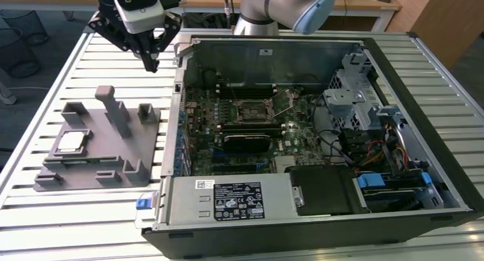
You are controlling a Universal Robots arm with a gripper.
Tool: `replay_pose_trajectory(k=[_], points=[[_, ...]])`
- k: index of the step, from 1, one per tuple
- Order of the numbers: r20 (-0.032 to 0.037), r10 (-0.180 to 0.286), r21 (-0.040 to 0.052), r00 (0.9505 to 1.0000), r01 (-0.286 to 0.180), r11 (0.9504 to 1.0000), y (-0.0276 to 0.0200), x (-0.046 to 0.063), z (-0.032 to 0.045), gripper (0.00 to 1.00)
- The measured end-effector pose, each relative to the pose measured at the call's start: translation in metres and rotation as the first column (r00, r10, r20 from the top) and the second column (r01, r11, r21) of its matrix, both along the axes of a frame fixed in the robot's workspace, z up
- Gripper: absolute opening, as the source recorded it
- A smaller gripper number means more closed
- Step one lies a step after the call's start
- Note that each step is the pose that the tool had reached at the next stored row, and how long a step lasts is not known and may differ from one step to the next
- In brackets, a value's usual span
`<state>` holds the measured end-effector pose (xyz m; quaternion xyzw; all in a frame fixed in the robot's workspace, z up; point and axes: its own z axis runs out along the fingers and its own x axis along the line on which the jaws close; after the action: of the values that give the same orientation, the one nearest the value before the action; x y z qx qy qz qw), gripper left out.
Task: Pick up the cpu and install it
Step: 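Reach for the cpu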
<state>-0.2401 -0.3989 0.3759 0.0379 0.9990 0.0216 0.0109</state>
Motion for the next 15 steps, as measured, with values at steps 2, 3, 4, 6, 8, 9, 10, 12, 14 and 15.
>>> replay_pose_trajectory(k=[2, 3, 4, 6, 8, 9, 10, 12, 14, 15], points=[[-0.0003, 0.000, 0.0000, 1.0000, 0.000, 1.0000, 0.0000, -0.002, -0.0003, 0.11], [-0.0005, 0.000, 0.0000, 1.0000, 0.000, 1.0000, 0.0000, -0.002, -0.0004, 0.11], [-0.0006, 0.000, 0.0000, 1.0000, 0.000, 1.0000, 0.0000, -0.003, -0.0006, 0.11], [-0.0009, 0.000, 0.0000, 1.0000, 0.000, 1.0000, 0.0000, -0.005, -0.0010, 0.11], [-0.0014, 0.000, 0.0000, 1.0000, 0.000, 1.0000, 0.0000, -0.006, -0.0013, 0.11], [-0.0015, 0.000, 0.0000, 1.0000, 0.000, 1.0000, 0.0000, -0.007, -0.0015, 0.11], [-0.0016, 0.000, 0.0000, 1.0000, 0.000, 1.0000, 0.0000, -0.008, -0.0017, 0.11], [-0.0020, 0.000, 0.0000, 1.0000, 0.000, 1.0000, 0.0000, -0.010, -0.0020, 0.11], [-0.0023, 0.000, 0.0000, 1.0000, 0.000, 1.0000, 0.0000, -0.011, -0.0024, 0.11], [-0.0024, 0.000, 0.0000, 1.0000, 0.000, 1.0000, 0.0000, -0.012, -0.0026, 0.11]])
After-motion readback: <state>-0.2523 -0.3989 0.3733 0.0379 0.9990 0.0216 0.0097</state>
